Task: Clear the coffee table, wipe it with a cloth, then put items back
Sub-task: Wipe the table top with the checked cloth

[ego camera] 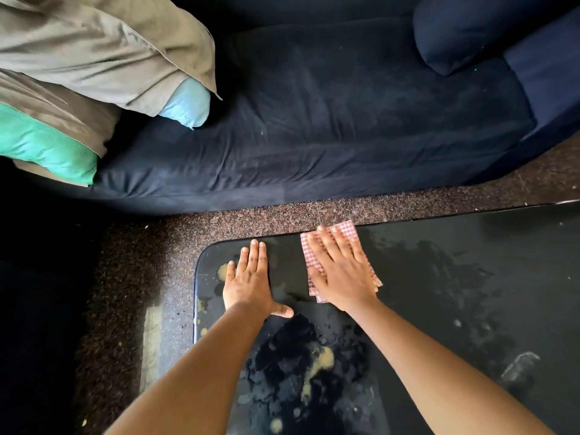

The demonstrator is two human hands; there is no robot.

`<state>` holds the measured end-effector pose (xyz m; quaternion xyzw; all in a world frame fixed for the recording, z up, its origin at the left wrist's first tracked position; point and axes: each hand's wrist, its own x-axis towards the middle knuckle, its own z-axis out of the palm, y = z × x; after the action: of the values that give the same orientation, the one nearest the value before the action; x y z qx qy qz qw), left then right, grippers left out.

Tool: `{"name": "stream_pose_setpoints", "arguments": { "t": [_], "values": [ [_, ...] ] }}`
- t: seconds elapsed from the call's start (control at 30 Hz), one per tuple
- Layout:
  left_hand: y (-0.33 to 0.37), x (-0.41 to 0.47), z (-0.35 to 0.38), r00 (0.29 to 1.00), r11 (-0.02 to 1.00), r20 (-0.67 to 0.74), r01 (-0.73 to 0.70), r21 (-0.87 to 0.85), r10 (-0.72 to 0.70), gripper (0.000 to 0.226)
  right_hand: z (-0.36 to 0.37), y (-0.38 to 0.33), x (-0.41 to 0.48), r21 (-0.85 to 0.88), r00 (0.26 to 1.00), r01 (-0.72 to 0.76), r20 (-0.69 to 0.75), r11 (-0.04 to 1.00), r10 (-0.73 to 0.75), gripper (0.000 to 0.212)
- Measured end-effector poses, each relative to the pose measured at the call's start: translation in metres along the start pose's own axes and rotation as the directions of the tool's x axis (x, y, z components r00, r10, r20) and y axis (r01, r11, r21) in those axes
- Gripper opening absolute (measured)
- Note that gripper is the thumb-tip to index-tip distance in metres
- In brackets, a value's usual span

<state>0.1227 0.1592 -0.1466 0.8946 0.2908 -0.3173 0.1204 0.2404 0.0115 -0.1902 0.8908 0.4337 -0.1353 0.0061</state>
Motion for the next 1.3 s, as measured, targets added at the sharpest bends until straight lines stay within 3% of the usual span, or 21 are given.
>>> {"name": "stream_pose_setpoints", "arguments": {
  "t": [0.13, 0.27, 0.4, 0.53, 0.6, 0.73, 0.87, 1.1, 1.3],
  "values": [
    [-0.005, 0.002, -0.003, 0.999, 0.996, 0.030, -0.028, 0.080, 0.025, 0.147, 0.000, -0.030, 0.001, 0.064, 0.989, -0.146, -0.009, 0.987, 0.147, 0.066],
    [-0.009, 0.002, -0.008, 0.997, 0.991, 0.061, -0.050, 0.122, 0.043, 0.147, -0.002, -0.052, 0.010, 0.035, 0.999, 0.044, 0.023, 0.998, -0.044, 0.065],
    [-0.008, 0.004, -0.008, 0.997, 0.992, 0.070, -0.053, 0.116, 0.045, 0.148, -0.001, -0.023, 0.007, -0.026, 0.976, 0.205, 0.076, 0.979, -0.202, 0.064],
    [-0.013, 0.004, -0.009, 0.995, 0.989, 0.082, -0.060, 0.133, 0.049, 0.149, -0.001, -0.012, -0.006, 0.024, 0.992, -0.112, 0.057, 0.993, 0.111, 0.062],
    [-0.012, 0.004, -0.008, 0.996, 0.989, 0.076, -0.059, 0.137, 0.049, 0.149, -0.001, -0.031, -0.008, 0.095, 0.981, -0.190, 0.046, 0.977, 0.186, 0.062],
    [-0.009, 0.004, -0.005, 0.997, 0.989, 0.069, -0.036, 0.144, 0.027, 0.149, 0.005, -0.064, -0.013, 0.095, 0.996, -0.078, 0.040, 0.992, 0.075, 0.067],
    [-0.006, 0.003, -0.004, 0.999, 0.989, 0.053, -0.015, 0.150, 0.007, 0.149, 0.008, -0.041, -0.018, 0.071, 0.999, -0.007, 0.039, 0.997, 0.004, 0.065],
    [-0.007, 0.002, -0.002, 1.000, 0.991, 0.026, -0.017, 0.131, 0.014, 0.150, 0.014, -0.021, -0.042, 0.079, 0.973, -0.228, -0.016, 0.970, 0.230, 0.068],
    [-0.009, 0.001, -0.003, 0.999, 0.995, 0.020, -0.037, 0.097, 0.035, 0.149, 0.021, -0.060, -0.043, 0.058, 0.998, 0.041, -0.041, 0.997, -0.039, 0.064]
  ]
}}
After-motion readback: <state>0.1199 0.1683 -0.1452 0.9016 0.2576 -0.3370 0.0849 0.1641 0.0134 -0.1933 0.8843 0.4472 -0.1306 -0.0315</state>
